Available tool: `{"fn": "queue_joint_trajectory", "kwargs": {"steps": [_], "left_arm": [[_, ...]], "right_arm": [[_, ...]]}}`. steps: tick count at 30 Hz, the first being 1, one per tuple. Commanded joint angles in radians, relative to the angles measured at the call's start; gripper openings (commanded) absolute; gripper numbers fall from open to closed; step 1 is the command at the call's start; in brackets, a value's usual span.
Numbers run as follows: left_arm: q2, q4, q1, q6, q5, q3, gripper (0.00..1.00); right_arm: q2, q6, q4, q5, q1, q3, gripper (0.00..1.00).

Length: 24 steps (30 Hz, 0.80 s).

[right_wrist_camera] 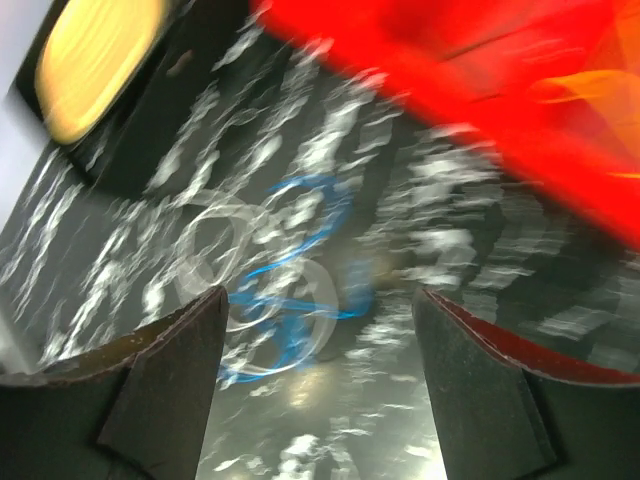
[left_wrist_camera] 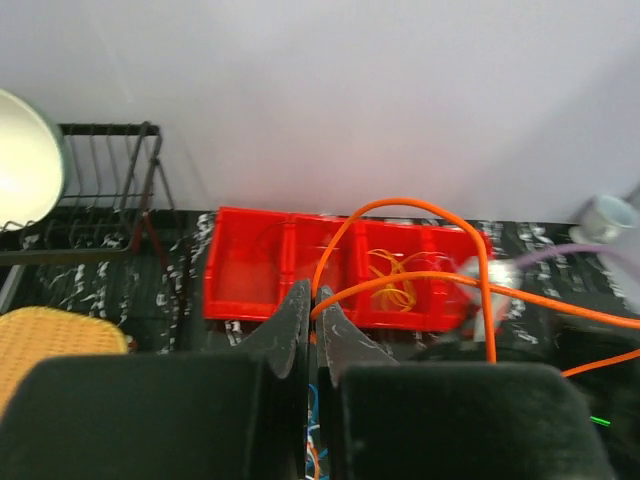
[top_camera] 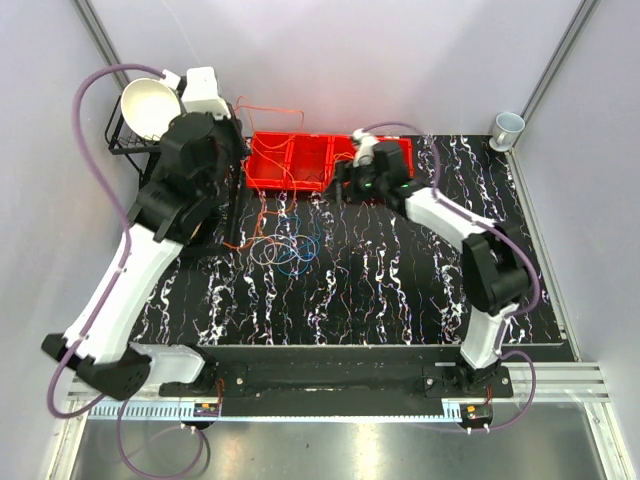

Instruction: Untangle the cables

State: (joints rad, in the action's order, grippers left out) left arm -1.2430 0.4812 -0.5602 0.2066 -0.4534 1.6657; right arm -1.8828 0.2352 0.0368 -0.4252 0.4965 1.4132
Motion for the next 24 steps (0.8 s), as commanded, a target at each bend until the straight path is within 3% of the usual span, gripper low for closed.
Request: {"fn": "queue_joint_trajectory", "kwargs": {"steps": [1,9,24], "left_arm": [[-0.123,-0.027,0.097,0.008,-0.031,0.083,0.0],[-0.393,-0.05,0.213,0.008,-0.067,0.264,0.0],[-0.88,-0.141,0.373,0.108,0.088,0.621,0.0]], "right_arm": [[0.088,0.048,-0.029,0.2,-0.128,-0.062,0.8],[0.048,0.148,-0.071,0.252,-0.21,-0.089,0.8],[-0.038,0.21,-0.077,0.152,-0.254,-0.049,0.78]]}}
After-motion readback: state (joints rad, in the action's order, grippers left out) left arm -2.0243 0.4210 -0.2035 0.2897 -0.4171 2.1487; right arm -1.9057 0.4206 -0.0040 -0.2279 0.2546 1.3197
